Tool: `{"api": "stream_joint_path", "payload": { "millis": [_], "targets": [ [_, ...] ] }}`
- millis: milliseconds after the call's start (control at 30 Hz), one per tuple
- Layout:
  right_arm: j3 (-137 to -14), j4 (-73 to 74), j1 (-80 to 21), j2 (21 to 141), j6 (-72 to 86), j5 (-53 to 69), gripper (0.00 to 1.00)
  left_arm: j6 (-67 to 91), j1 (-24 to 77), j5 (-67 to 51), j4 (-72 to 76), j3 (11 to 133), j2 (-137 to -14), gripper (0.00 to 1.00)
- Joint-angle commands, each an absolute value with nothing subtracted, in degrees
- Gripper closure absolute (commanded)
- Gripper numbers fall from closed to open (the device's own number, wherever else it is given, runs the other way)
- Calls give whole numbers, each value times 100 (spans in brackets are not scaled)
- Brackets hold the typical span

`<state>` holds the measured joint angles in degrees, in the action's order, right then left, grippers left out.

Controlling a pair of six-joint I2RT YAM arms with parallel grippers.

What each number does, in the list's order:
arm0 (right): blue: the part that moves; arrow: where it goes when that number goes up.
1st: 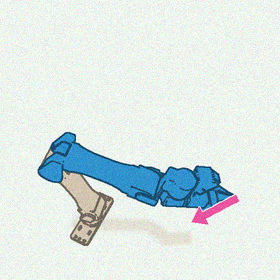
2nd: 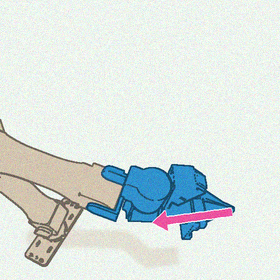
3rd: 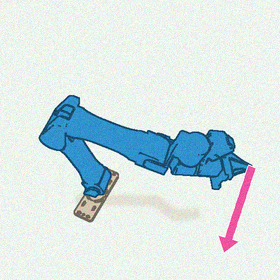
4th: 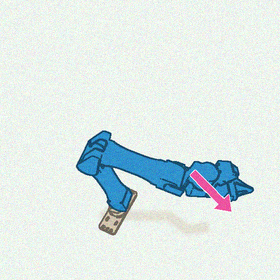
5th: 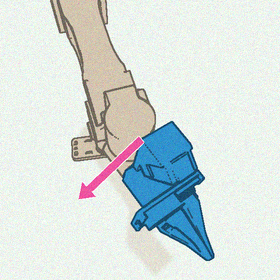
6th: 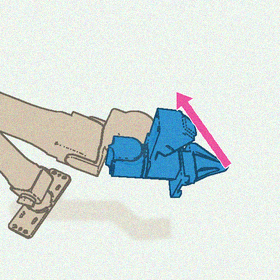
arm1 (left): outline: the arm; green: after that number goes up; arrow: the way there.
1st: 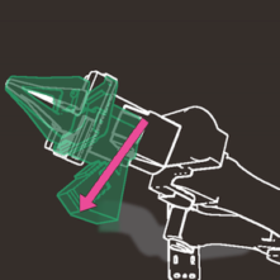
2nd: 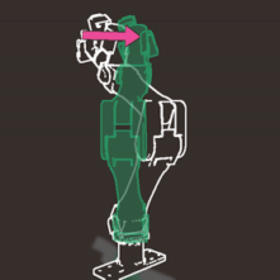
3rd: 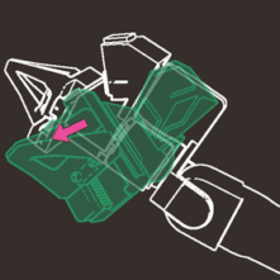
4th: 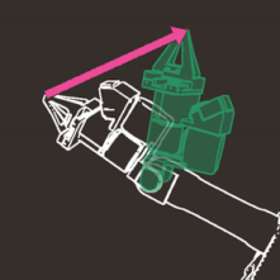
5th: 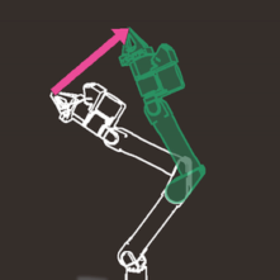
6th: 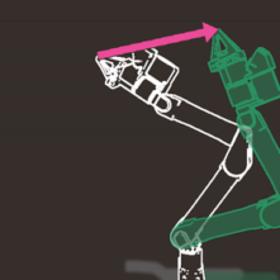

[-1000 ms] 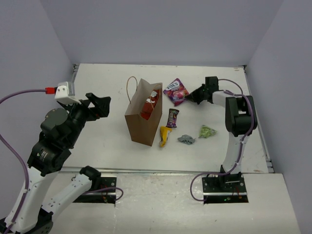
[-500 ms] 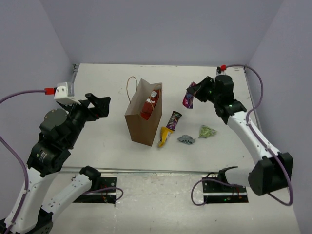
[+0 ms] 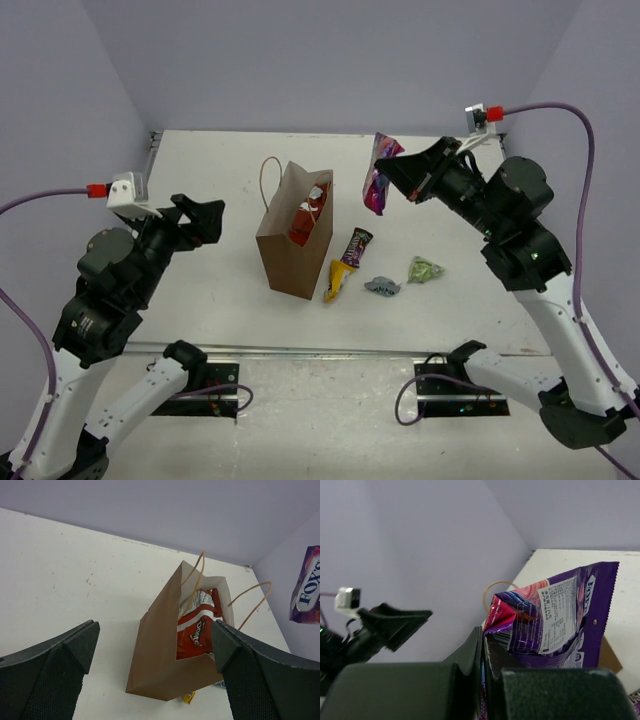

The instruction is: Place the snacks into the paper bag

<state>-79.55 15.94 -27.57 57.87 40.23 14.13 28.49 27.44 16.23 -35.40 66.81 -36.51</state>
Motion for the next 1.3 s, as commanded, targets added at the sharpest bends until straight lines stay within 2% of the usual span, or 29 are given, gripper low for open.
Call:
{"api": "stream_joint_path", "payload": {
  "millis": [0, 400, 767, 1067, 1267],
  "targets": [
    [-8576, 1415, -3277, 5686, 3395, 1495, 100, 2892, 2751, 1547, -3472, 6636, -3639, 0],
    [-9492, 1477, -4543, 6669, 3322, 1855, 100, 2839, 2742, 1512, -3393, 6627, -3691, 0],
    [-9316, 1055, -4808, 7541, 3419, 1811, 100, 2813, 2751, 1582, -3410, 6583, -3604, 0],
    [-8483, 668, -4904, 7392, 3735, 1197, 100, 2804, 2751, 1600, -3428, 6539, -3577, 0],
    [-7638, -122, -5282, 6803, 3771, 625, 100, 2821, 2751, 1591, -3428, 6521, -3586, 0]
  ]
}}
